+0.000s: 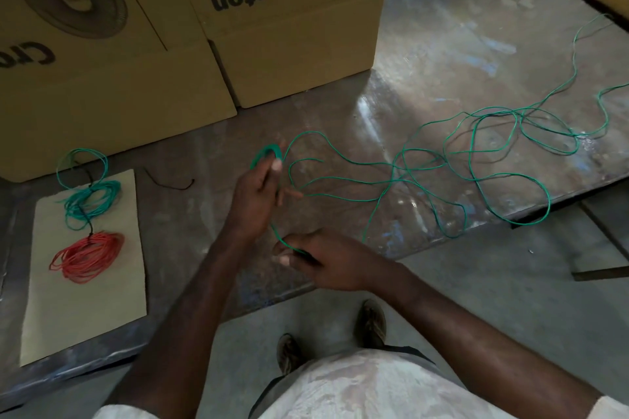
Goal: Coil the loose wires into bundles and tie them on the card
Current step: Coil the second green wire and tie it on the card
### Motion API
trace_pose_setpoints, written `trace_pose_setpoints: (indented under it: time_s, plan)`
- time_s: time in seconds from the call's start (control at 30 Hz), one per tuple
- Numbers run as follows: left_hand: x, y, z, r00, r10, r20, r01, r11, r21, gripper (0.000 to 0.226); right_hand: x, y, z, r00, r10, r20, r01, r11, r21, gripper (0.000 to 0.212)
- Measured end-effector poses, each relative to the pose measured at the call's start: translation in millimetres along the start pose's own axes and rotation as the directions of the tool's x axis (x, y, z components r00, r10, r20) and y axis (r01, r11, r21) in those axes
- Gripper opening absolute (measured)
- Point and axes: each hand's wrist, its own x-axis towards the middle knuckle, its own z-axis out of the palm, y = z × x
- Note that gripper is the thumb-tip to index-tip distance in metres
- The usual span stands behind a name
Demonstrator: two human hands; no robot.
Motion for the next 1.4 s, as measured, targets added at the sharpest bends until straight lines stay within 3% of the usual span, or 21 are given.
trace_pose_setpoints:
  time_s: [0.1, 0.17, 0.2, 0.27, 0.33, 0.43, 0.53, 0.6, 0.67, 0.73, 0.8, 0.87, 0.97, 1.03, 1.17, 1.23, 1.3, 1.4]
  plan:
    - [-17.4, -29.6, 2.7, 0.993, -0.045, 0.107, 0.026, 0.985, 0.17, 0.023, -3.0, 1.8, -22.6, 0.996, -0.028, -0.08, 0.029, 0.999, 0.018, 0.018]
    - [-33.1, -34.8, 6.4, 0.956, -0.137, 0.259, 0.131, 0.991, 0.041, 0.023, -6.4, 10.3, -40.1, 0.973, -0.003, -0.232, 0.018, 0.998, 0.059, 0.007]
    - [-43.2, -30.9, 10.1, 0.922, -0.174, 0.346, 0.227, 0.966, -0.121, 0.024, -5.8, 17.8, -47.4, 0.949, 0.03, -0.314, -0.008, 0.998, 0.068, 0.011]
    - [-61.2, -17.0, 14.8, 0.851, -0.225, 0.475, 0.453, 0.773, -0.445, 0.033, -2.1, 36.6, -57.4, 0.886, 0.123, -0.447, -0.091, 0.991, 0.094, 0.015]
    - [-72.8, 4.0, 15.2, 0.81, -0.209, 0.549, 0.565, 0.531, -0.632, 0.044, 2.7, 58.4, -61.9, 0.815, 0.24, -0.527, -0.163, 0.968, 0.189, 0.013]
    - [-75.0, 31.7, 12.8, 0.811, -0.031, 0.584, 0.576, 0.217, -0.788, 0.052, 8.0, 80.1, -55.8, 0.751, 0.394, -0.531, -0.224, 0.907, 0.356, 0.017]
    - [-66.2, 54.3, 11.8, 0.866, 0.066, 0.495, 0.489, 0.088, -0.868, 0.053, 9.4, 79.6, -37.9, 0.757, 0.46, -0.464, -0.255, 0.862, 0.439, 0.016]
    - [-57.4, 69.7, 9.9, 0.914, 0.054, 0.402, 0.396, 0.092, -0.914, 0.053, 8.7, 73.5, -25.5, 0.784, 0.458, -0.419, -0.254, 0.853, 0.457, 0.017]
    - [-46.0, 82.3, 10.7, 0.953, -0.038, 0.301, 0.303, 0.164, -0.939, 0.051, 6.6, 63.3, -14.2, 0.841, 0.404, -0.361, -0.23, 0.869, 0.438, 0.021]
    - [-33.1, 87.4, 13.5, 0.977, -0.122, 0.176, 0.206, 0.307, -0.929, 0.048, 3.6, 47.1, -6.3, 0.909, 0.315, -0.272, -0.179, 0.886, 0.428, 0.015]
    - [-21.2, 84.6, 16.2, 0.99, -0.134, 0.041, 0.105, 0.515, -0.851, 0.046, 1.5, 29.4, -1.9, 0.957, 0.212, -0.198, -0.118, 0.908, 0.402, 0.018]
    - [-11.4, 75.3, 17.9, 0.996, -0.074, -0.057, 0.016, 0.735, -0.678, 0.043, -0.6, 16.5, -1.3, 0.982, 0.143, -0.124, -0.086, 0.921, 0.38, 0.018]
    - [-5.0, 46.7, 19.6, 0.994, 0.056, -0.095, -0.075, 0.975, -0.209, 0.035, -6.1, 9.2, -13.9, 0.996, 0.085, -0.008, -0.077, 0.933, 0.351, 0.021]
    - [-6.8, 21.7, 20.1, 0.999, 0.035, -0.04, -0.033, 0.998, 0.044, 0.026, -11.0, 10.2, -27.1, 0.999, 0.042, 0.022, -0.046, 0.962, 0.269, 0.023]
    - [-24.9, -15.7, 15.1, 0.995, -0.039, 0.093, 0.01, 0.958, 0.287, 0.029, -16.8, 25.4, -57.5, 0.993, 0.073, -0.091, -0.062, 0.992, 0.114, 0.018]
    - [-37.4, -25.5, 18.3, 0.977, -0.091, 0.194, 0.049, 0.977, 0.209, 0.027, -18.9, 37.1, -72.3, 0.953, 0.14, -0.269, -0.12, 0.989, 0.089, 0.014]
    - [-49.3, -26.2, 25.5, 0.933, -0.194, 0.302, 0.22, 0.974, -0.054, 0.026, -20.7, 49.0, -81.6, 0.893, 0.194, -0.405, -0.17, 0.981, 0.095, 0.012]
    - [-60.8, 0.3, 32.6, 0.833, -0.253, 0.493, 0.492, 0.745, -0.449, 0.034, -17.6, 60.9, -75.7, 0.826, 0.222, -0.518, -0.209, 0.974, 0.085, 0.012]
